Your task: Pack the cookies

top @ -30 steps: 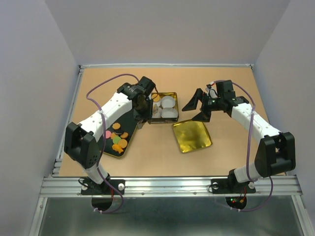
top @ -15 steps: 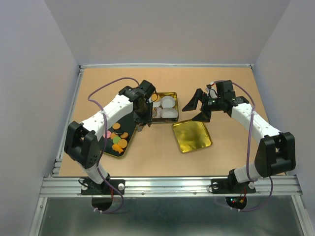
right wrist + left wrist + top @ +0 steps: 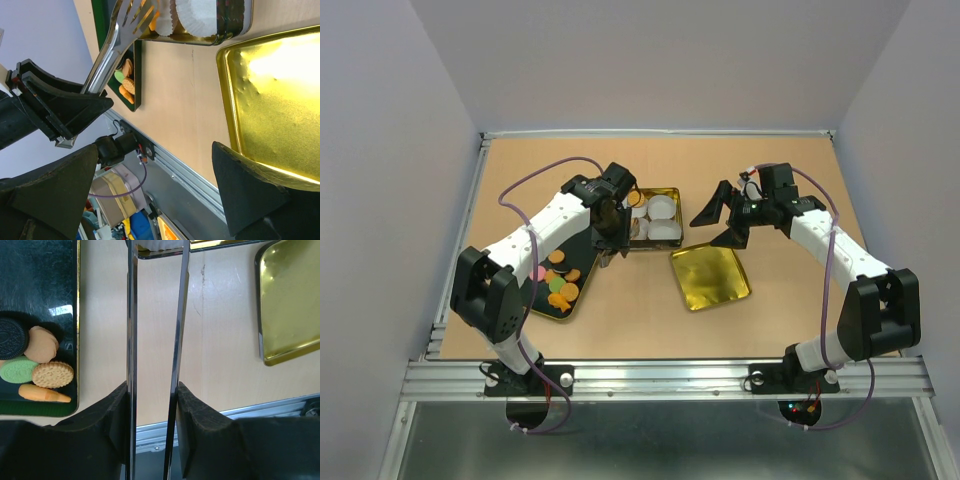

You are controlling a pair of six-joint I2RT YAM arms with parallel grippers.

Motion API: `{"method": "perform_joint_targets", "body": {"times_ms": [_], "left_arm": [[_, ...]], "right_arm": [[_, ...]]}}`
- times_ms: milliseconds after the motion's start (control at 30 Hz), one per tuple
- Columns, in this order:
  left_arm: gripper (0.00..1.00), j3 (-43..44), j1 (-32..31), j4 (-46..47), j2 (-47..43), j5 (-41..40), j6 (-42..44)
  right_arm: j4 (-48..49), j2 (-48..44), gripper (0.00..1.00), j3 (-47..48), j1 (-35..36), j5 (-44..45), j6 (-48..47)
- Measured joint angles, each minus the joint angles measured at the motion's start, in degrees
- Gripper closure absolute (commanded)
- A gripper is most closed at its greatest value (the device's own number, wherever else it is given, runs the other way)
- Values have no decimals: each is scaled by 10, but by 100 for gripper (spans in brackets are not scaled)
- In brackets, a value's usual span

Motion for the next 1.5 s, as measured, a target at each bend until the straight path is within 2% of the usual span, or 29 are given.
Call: {"method": "perform_joint_targets", "body": {"times_ms": [267, 600, 1067, 1267, 1333, 1500], "left_arm": [[43, -2, 0, 11, -1, 0, -3], [44, -5, 0, 17, -15, -4, -6], [46, -3, 1, -8, -98, -64, -15], [45, -40, 17, -19, -149, -76, -23], [42, -52, 26, -28, -164, -78, -28], [41, -110, 70, -38, -201, -75, -45]], "right_arm": [[0, 0, 0, 0, 0, 0, 0], [0, 0, 0, 0, 0, 0, 0], [-1, 0, 0, 0, 0, 0, 0], [-1, 0, 0, 0, 0, 0, -1], [-1, 0, 0, 0, 0, 0, -2], [-2, 0, 0, 0, 0, 0, -2]]}}
